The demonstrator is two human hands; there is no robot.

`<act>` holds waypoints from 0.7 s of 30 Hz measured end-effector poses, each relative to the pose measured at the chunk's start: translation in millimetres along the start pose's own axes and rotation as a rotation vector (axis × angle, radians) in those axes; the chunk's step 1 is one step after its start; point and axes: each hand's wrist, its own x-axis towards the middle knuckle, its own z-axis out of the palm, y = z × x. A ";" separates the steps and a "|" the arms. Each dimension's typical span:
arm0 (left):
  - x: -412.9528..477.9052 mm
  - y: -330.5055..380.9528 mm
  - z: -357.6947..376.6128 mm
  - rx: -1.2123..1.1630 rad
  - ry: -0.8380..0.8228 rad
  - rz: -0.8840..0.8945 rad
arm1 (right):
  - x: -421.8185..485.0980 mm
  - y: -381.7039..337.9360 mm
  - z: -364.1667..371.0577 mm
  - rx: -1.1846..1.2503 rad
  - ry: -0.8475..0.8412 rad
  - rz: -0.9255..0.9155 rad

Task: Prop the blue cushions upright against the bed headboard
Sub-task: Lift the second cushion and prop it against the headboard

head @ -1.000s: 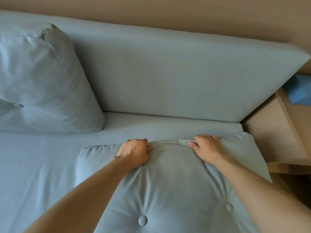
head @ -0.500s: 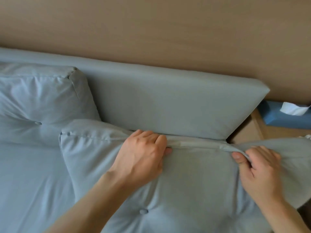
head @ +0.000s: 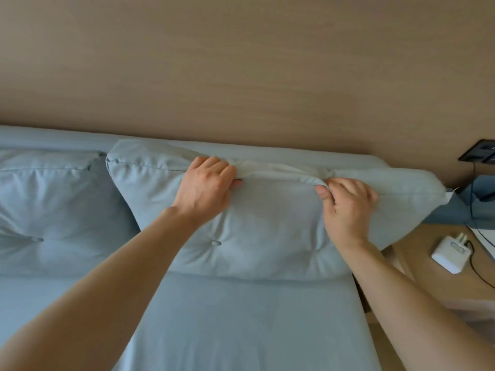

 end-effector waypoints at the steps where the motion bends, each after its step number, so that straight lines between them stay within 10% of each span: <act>1: -5.7 -6.2 13.3 0.012 -0.083 -0.081 | -5.1 -2.1 10.4 -0.024 -0.040 0.020; 5: -32.5 -17.8 50.8 -0.031 -0.456 -0.297 | -23.8 -12.5 41.2 -0.110 -0.354 0.095; 21: -20.2 -18.5 40.0 0.004 -0.662 -0.305 | 2.3 -28.6 18.5 -0.280 -0.824 0.207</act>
